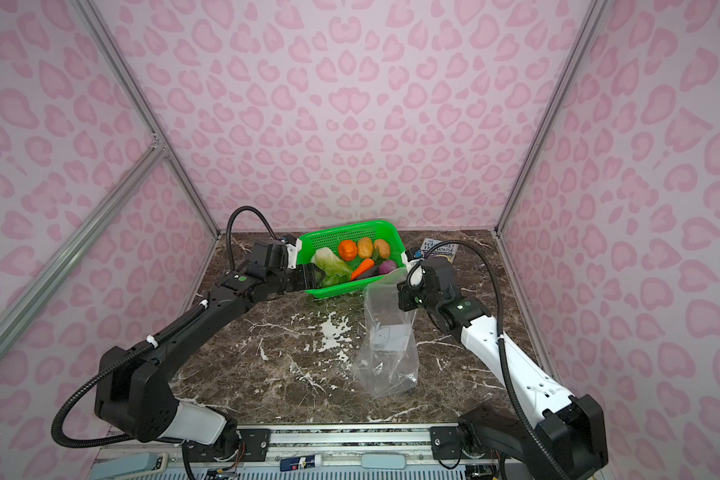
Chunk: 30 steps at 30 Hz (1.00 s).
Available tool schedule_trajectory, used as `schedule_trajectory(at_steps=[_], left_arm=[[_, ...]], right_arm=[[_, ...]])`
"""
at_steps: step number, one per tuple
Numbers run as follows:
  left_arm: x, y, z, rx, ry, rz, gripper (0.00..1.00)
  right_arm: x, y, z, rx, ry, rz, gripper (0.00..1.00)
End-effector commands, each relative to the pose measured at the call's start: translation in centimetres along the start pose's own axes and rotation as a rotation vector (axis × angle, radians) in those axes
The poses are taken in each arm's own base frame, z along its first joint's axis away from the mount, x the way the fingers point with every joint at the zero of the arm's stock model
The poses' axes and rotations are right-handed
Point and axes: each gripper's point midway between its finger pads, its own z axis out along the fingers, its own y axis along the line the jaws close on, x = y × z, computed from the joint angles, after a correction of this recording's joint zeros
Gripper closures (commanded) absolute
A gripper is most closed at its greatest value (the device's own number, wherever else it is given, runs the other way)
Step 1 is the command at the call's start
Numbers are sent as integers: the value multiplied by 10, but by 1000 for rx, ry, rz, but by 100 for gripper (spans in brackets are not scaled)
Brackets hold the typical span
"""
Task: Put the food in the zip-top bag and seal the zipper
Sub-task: 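Hold the basket with the left gripper while the right gripper lowers onto the bag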
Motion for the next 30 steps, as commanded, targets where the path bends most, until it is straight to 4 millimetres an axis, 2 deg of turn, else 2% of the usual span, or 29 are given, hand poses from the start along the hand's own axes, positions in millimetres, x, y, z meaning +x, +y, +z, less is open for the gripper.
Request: schedule_trajectory(at_steps=[1,6,11,14,17,18,19,21,23,24,30], left_arm=[[-19,-29,-15,97,-57,118,27],[-25,-57,-28,194,-68,249,27],[-8,-47,-11,180,-14,164,27],[1,-36,-6,141,-8,106,27],[7,-26,-4,104,-16,71,28],[9,-23,-4,93,-16,58,28],[10,-20,-3,86,-17,48,28],[12,-19,-2,86,-15,36,28],[14,-21,0,91,-13,31,28],[16,-21,1,94,-12,29,28],[21,-24,14,117,6,7,29]], right_arm=[[-17,15,-16,-58,-56,-137,100],[-44,28,-35,-101,-115,-170,100],[-59,36,-34,-143,-168,-143,100],[-51,16,-22,-40,-127,-97,100],[-31,-13,-10,100,-52,-41,100],[-22,-23,-7,148,-26,-10,96],[-14,-31,-4,186,-6,16,86],[8,-46,1,259,40,96,43],[31,-54,6,287,79,143,13],[44,-57,9,295,99,169,3],[114,-68,29,335,254,296,3]])
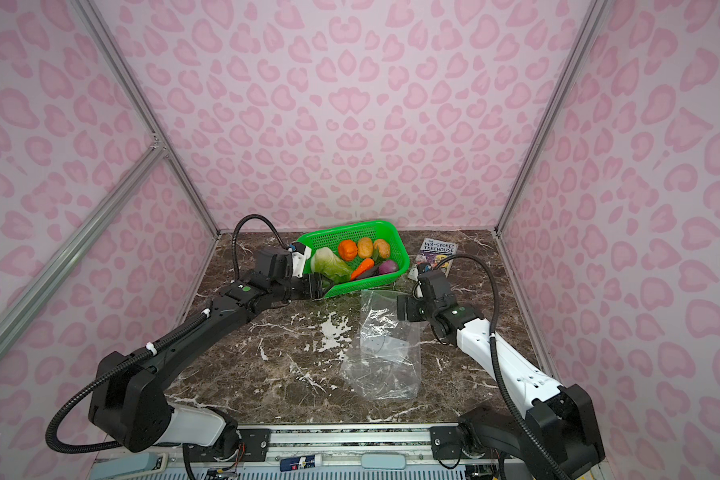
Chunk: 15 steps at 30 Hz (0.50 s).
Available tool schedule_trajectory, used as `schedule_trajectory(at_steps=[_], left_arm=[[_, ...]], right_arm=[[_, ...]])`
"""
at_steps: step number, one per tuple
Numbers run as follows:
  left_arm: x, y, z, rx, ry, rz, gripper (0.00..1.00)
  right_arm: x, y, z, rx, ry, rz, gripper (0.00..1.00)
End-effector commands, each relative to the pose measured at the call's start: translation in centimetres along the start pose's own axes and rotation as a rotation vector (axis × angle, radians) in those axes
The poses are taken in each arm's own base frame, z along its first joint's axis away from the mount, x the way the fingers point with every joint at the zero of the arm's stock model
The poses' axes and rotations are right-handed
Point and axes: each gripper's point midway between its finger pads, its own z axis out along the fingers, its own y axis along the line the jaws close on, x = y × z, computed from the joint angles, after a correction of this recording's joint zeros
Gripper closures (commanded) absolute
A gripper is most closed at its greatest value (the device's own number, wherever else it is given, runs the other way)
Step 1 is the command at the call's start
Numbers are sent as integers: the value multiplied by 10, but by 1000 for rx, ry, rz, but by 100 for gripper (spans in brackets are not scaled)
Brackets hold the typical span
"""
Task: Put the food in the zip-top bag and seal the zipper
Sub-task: 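Hold the basket with the left gripper while the right gripper lowers onto the bag, then grasp the clear bag's open edge with the right gripper and lift it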
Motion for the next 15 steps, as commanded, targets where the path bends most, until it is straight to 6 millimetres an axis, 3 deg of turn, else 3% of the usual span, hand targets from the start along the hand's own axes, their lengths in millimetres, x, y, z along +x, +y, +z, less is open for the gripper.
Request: schedule_trajectory(at_steps=[1,5,9,10,12,14,15], left_arm=[[-6,-5,7,29,-22,-15,29],[-3,-5,13,34,-8,-22,29],[-2,-5,12,34,-9,-23,29],[-2,-5,12,31,-11,-23,29],[-2,-4,10,24,-15,-20,29],[-1,-3,8,18,-20,-21,29],[-1,-2,7,15,-22,-22,29]], right_arm=[[27,-10,18,45,82,91,3],[56,-4,47,22,193,85,3],[62,7,68,-7,223,89,3],[62,9,72,-15,222,92,8],[62,14,77,-36,224,92,45],[62,11,80,-15,232,90,100],[61,10,79,-6,230,79,100]])
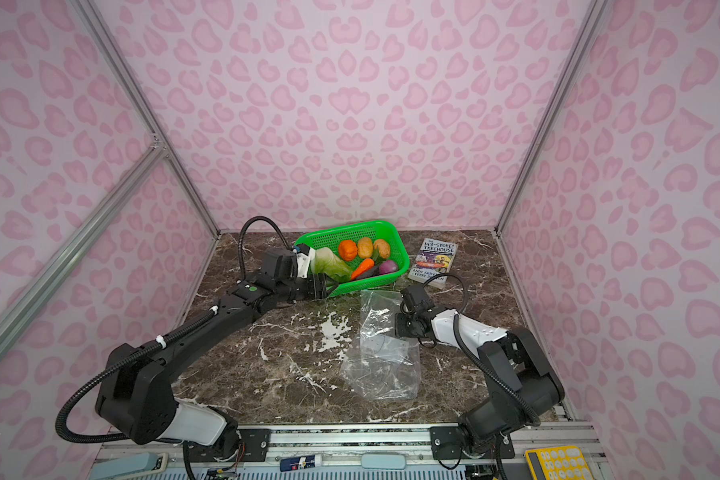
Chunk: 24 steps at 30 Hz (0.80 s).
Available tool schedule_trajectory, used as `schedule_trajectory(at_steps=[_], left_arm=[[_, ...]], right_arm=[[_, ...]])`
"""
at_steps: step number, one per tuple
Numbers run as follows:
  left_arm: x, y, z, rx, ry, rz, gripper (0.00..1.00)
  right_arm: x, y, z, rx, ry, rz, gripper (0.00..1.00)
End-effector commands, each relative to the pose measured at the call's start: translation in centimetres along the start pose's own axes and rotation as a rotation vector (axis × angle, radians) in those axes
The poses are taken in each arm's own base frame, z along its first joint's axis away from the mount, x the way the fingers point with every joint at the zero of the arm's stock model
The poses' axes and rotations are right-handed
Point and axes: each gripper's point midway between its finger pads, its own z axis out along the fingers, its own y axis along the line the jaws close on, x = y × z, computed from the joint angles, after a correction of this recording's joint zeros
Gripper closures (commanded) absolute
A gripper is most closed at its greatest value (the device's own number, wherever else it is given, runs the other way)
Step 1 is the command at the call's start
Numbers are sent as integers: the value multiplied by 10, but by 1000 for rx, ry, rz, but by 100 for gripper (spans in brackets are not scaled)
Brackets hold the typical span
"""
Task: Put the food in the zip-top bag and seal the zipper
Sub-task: 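Grasp the clear bag's open edge with the right gripper and lift it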
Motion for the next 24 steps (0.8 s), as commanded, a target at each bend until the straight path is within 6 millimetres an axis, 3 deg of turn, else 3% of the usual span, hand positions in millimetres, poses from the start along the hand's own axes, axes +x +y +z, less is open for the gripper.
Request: schedule_trajectory(at_steps=[1,5,11,15,18,24], left_arm=[[-7,-2,-5,3,-37,2,29],[-6,-2,-7,2,-43,-1,29],[-12,-16,-10,64,-53,-5,29],[-14,-26,-14,115,-63,22,29],[-17,-32,-19,136,-76,36,28],[-19,-55,-23,233,-46,201,28]], right_arm=[[-11,5,-2,-12,-37,-11,100],[-31,16,-34,-58,-139,-75,100],[-58,56,-94,-224,-240,-282,100],[-70,73,-124,-282,-301,-385,100],[-74,78,-133,-302,-349,-449,100],[-60,80,-122,-329,-377,-590,100]])
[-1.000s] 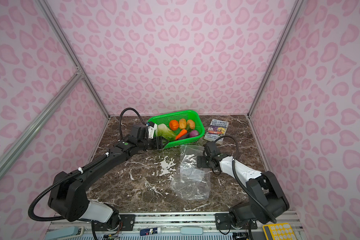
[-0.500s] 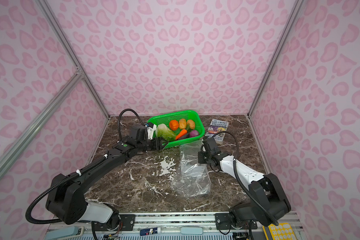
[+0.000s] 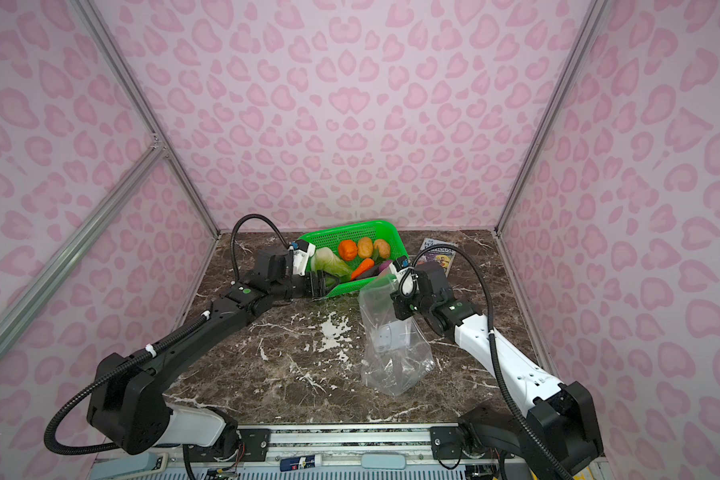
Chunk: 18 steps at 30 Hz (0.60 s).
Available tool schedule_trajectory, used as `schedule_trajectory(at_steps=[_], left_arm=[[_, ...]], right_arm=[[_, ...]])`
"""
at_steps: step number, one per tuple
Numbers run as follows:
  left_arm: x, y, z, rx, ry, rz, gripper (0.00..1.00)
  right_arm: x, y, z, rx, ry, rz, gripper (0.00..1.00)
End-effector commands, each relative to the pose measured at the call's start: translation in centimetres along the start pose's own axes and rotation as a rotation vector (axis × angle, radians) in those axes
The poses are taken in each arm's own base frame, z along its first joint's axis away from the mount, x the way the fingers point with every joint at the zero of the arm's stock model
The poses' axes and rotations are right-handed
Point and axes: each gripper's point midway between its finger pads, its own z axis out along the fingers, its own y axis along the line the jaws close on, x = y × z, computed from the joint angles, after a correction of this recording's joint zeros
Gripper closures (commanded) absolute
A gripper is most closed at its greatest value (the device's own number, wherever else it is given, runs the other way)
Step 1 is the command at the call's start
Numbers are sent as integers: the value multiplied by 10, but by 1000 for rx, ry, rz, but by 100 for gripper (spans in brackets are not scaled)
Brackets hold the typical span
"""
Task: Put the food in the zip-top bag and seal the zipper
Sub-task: 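Grasp the clear bag's open edge with the right gripper and lift it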
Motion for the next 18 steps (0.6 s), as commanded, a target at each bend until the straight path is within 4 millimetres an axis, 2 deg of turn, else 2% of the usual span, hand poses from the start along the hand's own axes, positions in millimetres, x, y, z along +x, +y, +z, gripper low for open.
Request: schedule_trajectory(at_steps=[1,6,11,18], left_arm=[[-6,-17,0,75,6,164,28],[4,-21,5,128,60,262,29],[21,-22,15,199,112,305,30],[37,-41,38,299,179,360,28]], right_arm=[[1,12,2,-65,-33,-148,100],[2,24,-8,-119,-125,-288,100],[4,33,-17,-169,-230,-339,100],[5,36,-12,-211,-195,-311,100]])
